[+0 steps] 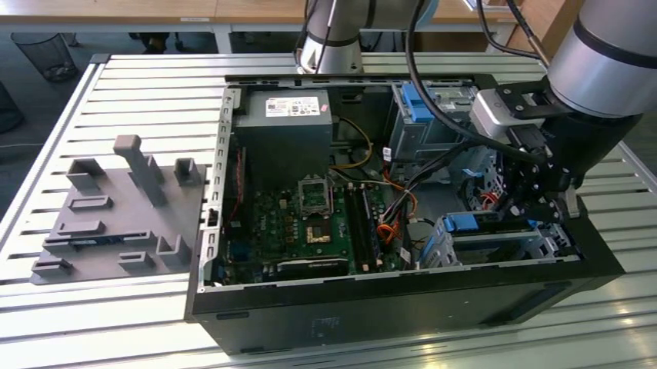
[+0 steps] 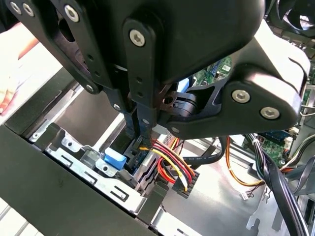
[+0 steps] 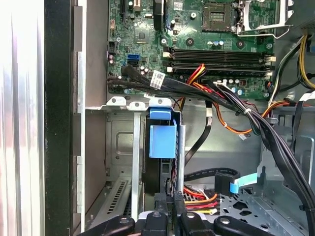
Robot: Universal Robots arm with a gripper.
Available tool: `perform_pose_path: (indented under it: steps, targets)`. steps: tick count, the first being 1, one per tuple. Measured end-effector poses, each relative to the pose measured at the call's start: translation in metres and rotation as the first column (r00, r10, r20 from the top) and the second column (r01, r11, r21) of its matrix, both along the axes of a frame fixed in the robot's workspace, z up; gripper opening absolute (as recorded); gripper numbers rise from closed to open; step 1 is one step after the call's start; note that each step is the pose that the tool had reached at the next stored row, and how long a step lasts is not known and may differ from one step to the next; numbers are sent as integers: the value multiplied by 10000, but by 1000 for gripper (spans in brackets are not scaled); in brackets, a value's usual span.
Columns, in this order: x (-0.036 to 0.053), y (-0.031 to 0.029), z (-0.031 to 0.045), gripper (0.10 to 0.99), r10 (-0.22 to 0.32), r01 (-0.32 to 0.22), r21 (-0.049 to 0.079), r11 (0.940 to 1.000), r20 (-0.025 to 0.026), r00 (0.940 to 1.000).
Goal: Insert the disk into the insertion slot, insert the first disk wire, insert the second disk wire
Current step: 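Insert the first disk wire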
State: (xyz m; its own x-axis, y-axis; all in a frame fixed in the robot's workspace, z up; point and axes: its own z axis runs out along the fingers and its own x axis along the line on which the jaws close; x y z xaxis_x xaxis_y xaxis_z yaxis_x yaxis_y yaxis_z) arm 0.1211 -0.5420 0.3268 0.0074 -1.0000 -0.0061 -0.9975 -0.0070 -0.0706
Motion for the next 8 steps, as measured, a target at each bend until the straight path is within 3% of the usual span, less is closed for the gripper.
perform_pose_path:
  steps: [4,5,8]
  targets:
    - [4,0,0,176,0,0,4,10000,-3,10000]
    - [4,0,19,239,1,-1,2,10000,-3,10000]
    - [4,0,69,239,1,-1,2,10000,-20,10000]
